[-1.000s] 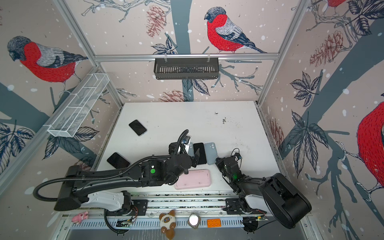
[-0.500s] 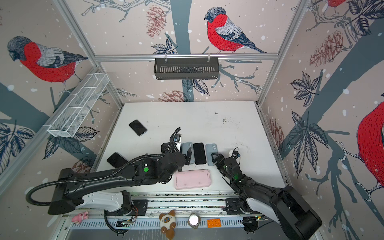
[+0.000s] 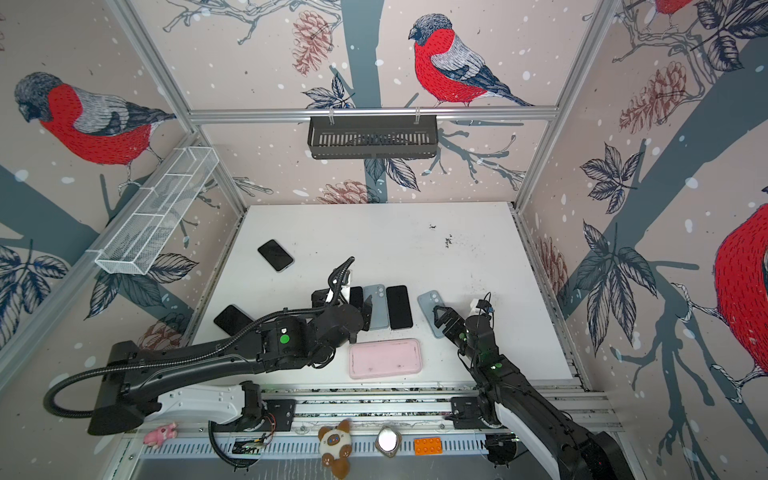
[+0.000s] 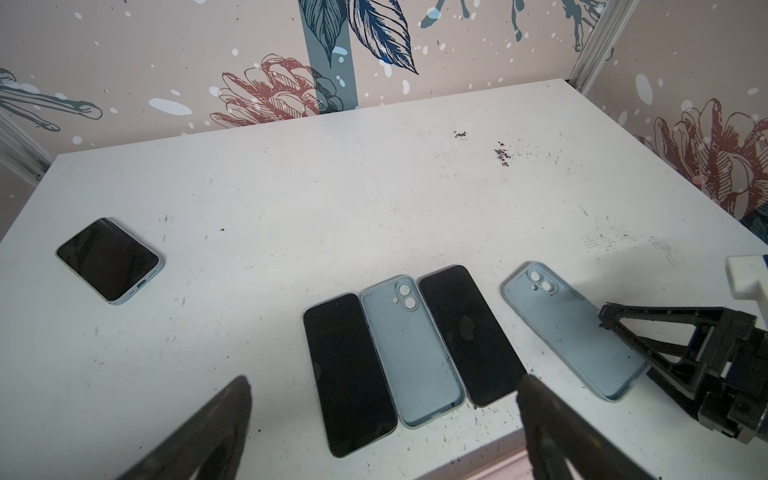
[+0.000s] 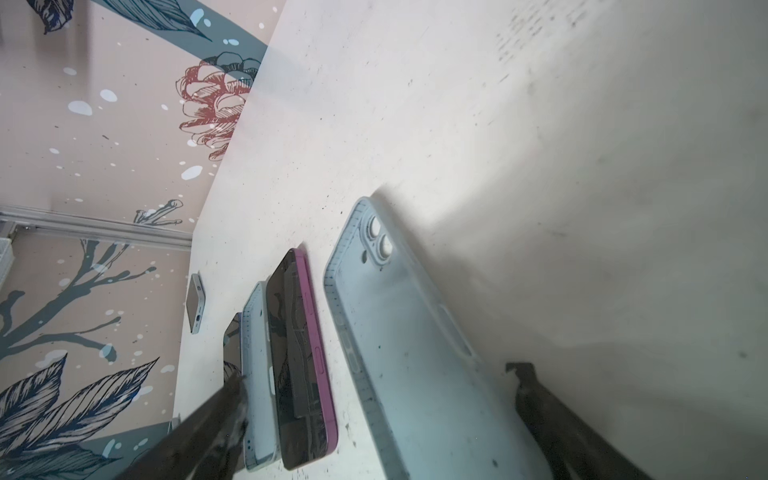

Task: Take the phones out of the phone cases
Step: 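Lift both open grippers away from the phones and case, then swing the left gripper toward the cased black phone while the right draws back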

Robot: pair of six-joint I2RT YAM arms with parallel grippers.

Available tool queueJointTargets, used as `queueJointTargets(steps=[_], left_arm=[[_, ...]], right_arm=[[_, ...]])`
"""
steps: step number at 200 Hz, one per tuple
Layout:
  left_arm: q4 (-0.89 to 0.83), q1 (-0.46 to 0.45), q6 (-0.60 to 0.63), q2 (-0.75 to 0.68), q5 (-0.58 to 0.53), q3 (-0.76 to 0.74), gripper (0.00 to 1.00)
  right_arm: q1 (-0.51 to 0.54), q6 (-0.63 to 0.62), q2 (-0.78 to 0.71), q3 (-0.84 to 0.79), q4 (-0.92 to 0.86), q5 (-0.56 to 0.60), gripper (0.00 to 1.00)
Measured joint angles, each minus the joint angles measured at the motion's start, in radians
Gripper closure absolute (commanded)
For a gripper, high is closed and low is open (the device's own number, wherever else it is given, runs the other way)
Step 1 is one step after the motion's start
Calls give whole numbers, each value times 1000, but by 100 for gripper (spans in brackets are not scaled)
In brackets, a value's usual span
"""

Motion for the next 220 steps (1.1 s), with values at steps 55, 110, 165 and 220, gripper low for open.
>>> queueJointTargets(steps=[55,110,165,220], left_arm=[[0,3,-3,8,12,-3,2],[0,3,-10,-2,19,-16,2],[0,3,-11,-3,19,-17,2],[-4,3,-21,-26,19,-38,2]], right_arm=[[60,-8,257,107,114,-162,0],[73,-53,276,215,-21,-146,0],[55,-222,385,334,-219,-61,0],[48,-298,344,345,-309,16,0]])
